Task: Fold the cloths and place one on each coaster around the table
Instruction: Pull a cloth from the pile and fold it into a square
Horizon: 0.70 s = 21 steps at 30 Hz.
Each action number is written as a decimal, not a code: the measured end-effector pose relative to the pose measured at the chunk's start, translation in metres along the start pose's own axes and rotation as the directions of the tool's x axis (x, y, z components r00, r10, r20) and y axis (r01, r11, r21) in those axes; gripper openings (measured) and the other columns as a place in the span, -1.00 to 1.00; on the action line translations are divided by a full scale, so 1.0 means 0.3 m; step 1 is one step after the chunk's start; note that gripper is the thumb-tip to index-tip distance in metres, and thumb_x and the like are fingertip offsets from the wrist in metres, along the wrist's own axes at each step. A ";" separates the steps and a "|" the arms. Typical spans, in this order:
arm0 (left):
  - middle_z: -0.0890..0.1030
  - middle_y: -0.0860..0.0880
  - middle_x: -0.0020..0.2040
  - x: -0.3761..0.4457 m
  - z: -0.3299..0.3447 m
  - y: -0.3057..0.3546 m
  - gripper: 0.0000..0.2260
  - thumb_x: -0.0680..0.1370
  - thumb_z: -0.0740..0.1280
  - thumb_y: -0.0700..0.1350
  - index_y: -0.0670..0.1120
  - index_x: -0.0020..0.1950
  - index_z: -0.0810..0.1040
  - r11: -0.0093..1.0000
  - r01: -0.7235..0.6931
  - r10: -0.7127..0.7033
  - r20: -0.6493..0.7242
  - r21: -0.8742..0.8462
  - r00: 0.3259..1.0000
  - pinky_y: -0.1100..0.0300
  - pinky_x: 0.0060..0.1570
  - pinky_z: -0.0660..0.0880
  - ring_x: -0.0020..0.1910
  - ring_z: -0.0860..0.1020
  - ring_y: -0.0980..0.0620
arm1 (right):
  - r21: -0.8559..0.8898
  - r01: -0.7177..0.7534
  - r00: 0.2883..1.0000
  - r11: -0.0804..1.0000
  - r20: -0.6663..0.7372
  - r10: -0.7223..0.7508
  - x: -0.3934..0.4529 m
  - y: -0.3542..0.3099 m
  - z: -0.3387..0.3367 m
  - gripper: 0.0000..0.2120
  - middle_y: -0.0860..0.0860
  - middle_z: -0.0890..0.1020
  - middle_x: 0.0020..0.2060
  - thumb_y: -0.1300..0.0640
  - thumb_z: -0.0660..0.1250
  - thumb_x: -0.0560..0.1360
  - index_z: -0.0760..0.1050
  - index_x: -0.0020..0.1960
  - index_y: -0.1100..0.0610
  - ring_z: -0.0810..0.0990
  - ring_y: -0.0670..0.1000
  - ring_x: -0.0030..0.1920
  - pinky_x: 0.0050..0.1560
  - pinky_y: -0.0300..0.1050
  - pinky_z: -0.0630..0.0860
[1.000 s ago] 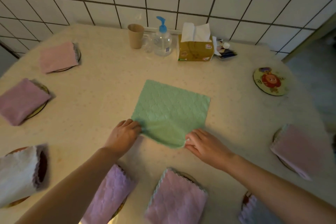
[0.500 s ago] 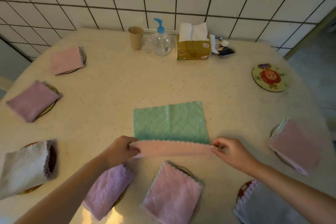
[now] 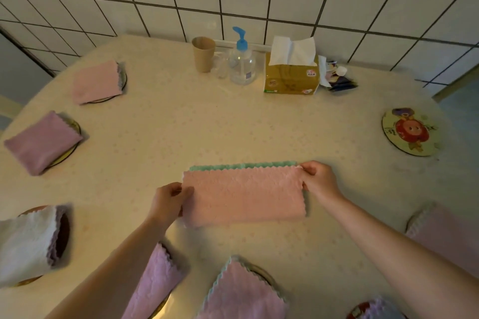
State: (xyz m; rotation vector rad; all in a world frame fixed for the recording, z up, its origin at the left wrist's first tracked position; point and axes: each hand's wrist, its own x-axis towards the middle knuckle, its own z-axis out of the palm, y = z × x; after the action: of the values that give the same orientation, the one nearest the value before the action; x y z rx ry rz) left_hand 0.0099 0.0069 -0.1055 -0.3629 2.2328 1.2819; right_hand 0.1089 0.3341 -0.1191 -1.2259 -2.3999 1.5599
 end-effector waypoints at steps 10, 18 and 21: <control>0.38 -0.05 -0.41 0.070 0.050 -0.006 -0.73 0.59 0.29 -0.10 -0.29 -0.16 0.54 0.999 -0.027 0.029 -0.035 0.044 0.999 0.20 -0.43 0.28 -0.43 0.33 0.01 | -0.008 -0.025 0.999 1.000 -0.031 0.025 0.096 0.071 0.029 -0.88 -0.01 0.65 -0.34 0.04 0.40 0.37 0.53 -0.33 -0.03 0.66 0.14 -0.26 -0.17 0.21 0.61; 0.60 -0.09 -0.30 0.068 0.050 0.017 -0.78 0.56 0.28 -0.04 -0.12 -0.22 0.55 0.984 0.002 0.028 -0.166 0.178 0.986 -0.02 -0.19 0.54 -0.26 0.57 -0.17 | -0.052 -0.046 0.998 0.998 -0.052 0.043 0.098 0.032 0.027 -0.82 0.09 0.65 -0.26 0.14 0.39 0.45 0.48 -0.30 -0.01 0.65 0.15 -0.29 -0.22 0.15 0.63; 0.59 -0.09 0.01 -0.028 0.046 0.017 -0.81 0.57 0.26 -0.02 -0.11 0.07 0.51 0.892 -0.137 0.285 -0.300 0.430 0.910 -0.03 -0.04 0.52 -0.03 0.55 -0.16 | -0.005 0.030 0.995 1.000 -0.098 -0.030 0.051 0.011 -0.004 -0.92 0.16 0.64 -0.10 0.22 0.31 0.50 0.48 -0.12 0.05 0.63 0.10 -0.26 -0.23 0.01 0.62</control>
State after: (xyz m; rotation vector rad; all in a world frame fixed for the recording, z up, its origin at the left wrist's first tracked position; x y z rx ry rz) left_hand 0.0186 0.0211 -0.1028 -0.2048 2.8424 0.8679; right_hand 0.1008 0.3451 -0.1268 -1.2309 -2.3499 1.4521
